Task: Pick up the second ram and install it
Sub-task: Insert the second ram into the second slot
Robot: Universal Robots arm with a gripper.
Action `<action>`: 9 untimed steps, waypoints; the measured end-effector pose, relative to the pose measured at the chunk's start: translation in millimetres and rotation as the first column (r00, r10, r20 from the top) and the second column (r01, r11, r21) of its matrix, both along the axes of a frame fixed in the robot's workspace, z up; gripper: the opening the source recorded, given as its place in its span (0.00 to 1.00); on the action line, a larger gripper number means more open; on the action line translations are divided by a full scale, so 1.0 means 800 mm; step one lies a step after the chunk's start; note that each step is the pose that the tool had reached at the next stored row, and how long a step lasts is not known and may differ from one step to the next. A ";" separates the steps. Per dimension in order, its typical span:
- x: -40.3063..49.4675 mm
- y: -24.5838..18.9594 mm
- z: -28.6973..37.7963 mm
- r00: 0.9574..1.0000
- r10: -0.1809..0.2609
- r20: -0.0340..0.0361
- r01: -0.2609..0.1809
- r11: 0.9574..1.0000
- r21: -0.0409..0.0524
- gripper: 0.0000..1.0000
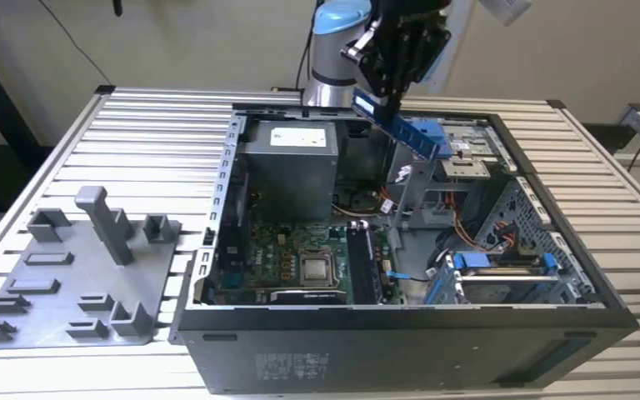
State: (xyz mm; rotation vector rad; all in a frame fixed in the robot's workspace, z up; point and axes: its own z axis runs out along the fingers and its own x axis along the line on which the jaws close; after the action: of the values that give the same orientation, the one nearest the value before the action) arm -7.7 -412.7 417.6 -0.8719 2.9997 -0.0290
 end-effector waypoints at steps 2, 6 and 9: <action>0.000 0.0000 -0.0005 1.000 -0.015 0.000 0.015 1.000 -0.001 0.14; 0.001 -0.0005 -0.0015 0.999 -0.044 0.000 0.044 0.999 -0.001 0.14; 0.001 -0.0010 -0.0024 0.997 -0.076 0.000 0.076 0.997 -0.001 0.14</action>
State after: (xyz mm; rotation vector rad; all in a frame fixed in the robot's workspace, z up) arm -7.2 -413.5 415.7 -0.7577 3.0320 -0.0312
